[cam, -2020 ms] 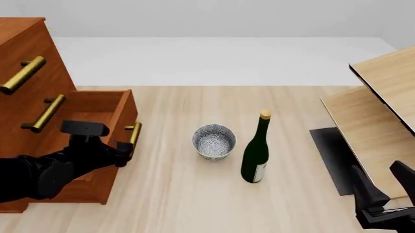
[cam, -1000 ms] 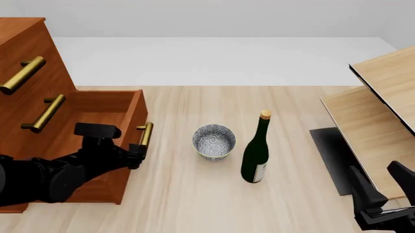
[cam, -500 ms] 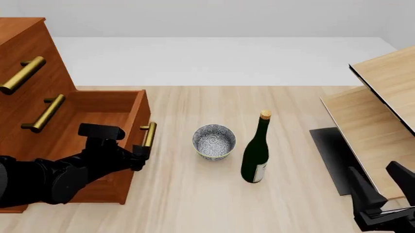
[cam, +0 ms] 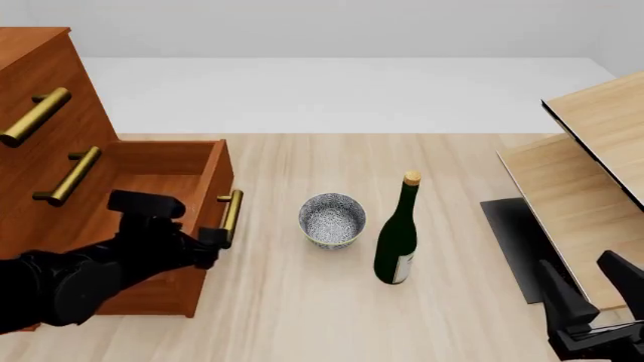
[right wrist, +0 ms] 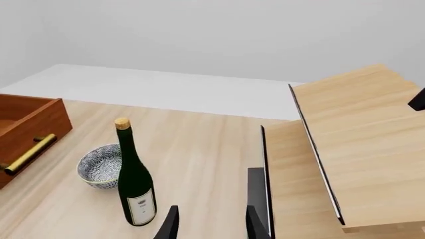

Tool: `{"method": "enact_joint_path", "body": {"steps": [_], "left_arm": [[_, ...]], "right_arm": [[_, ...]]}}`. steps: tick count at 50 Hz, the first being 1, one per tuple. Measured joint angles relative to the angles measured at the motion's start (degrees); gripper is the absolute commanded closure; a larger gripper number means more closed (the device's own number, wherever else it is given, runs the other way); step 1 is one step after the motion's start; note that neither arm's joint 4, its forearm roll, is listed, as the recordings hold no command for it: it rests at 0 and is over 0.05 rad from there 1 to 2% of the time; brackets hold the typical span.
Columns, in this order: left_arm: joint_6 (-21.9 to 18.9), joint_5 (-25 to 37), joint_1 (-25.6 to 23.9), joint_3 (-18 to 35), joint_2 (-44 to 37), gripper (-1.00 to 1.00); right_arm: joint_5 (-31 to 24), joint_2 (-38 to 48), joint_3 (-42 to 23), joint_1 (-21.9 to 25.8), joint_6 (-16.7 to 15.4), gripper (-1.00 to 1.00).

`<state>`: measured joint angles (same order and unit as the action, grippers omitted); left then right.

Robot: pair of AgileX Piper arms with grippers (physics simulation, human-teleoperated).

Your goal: Put the wine bottle in the bottom drawer of the cabinet.

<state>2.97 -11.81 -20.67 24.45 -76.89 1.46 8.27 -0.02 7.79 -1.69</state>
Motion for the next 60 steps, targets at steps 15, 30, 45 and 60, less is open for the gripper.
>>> {"method": "enact_joint_path", "body": {"steps": [15,30,45,60], "left_arm": [[0.34,6.73,-0.75,1.28,9.42,-1.0],[-0.6,12.8,-3.71,3.92,19.4,-1.0],[-0.9,15.54,-7.2,7.16,22.9,-1.0],[-0.87,14.7,-11.9,10.09,20.99,-1.0]], "right_arm": [[0.61,0.83,0.0,0.28,-0.11,-1.0],[0.73,1.02,0.0,0.37,-0.2,-1.0],[0.74,1.08,0.0,-0.07,-0.14,-1.0],[0.68,1.04,0.0,-0.26,-0.01,-1.0]]}}
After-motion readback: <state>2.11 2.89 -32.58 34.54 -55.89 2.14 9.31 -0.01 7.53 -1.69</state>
